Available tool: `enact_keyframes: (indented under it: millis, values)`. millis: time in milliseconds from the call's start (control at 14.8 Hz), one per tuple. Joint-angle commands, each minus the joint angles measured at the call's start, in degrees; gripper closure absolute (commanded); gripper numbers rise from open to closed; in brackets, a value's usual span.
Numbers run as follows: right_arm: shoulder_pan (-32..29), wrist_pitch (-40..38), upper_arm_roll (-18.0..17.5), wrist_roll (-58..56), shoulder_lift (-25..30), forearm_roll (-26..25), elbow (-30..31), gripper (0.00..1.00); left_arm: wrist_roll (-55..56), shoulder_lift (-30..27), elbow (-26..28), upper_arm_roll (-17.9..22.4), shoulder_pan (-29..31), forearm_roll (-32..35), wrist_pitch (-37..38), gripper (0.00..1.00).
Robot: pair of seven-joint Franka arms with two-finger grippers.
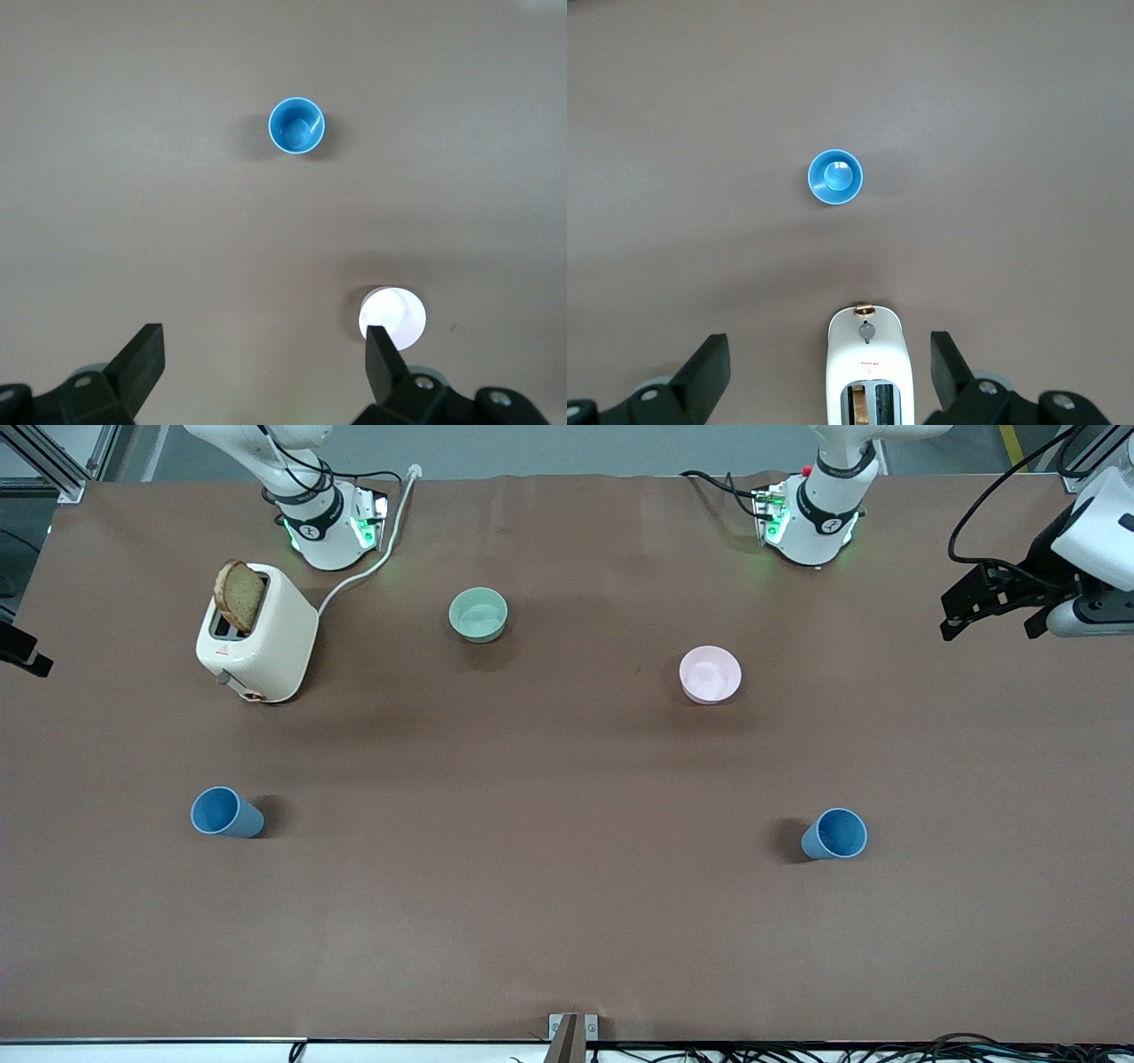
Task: Stack blue cups with both arms
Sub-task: 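Grasp the blue cups with the right gripper while the left gripper grasps another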
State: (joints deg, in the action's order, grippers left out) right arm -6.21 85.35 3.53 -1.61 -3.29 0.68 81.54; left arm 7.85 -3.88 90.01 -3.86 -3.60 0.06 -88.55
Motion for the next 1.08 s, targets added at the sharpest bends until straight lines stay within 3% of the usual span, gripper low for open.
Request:
enact_keyframes:
  millis: [0, 270, 405, 1014]
  values:
    - [0.5, -0.8, 0.25, -0.23, -0.4, -0.85, -1.03, 0.0, -0.3, 0.89, -2.12, 0.08, -0.09, 0.11, 1.71, 0.0]
    - [0.5, -0.8, 0.25, 0.12, -0.4, -0.85, -0.94, 0.0, -0.56, 2.46, -4.04, 0.44, 0.17, -0.06, 1.71, 0.0]
    - [0.76, -0.8, 0.25, 0.29, -0.4, -0.85, -0.94, 0.0, -0.56, 5.88, -4.4, 0.44, 0.09, -0.06, 0.67, 0.0]
    - [0.59, -0.97, 0.25, -0.15, -0.31, -0.85, -0.68, 0.0, 0.67, 26.7, -1.33, 0.52, 0.7, 5.46, -24.54, 0.0]
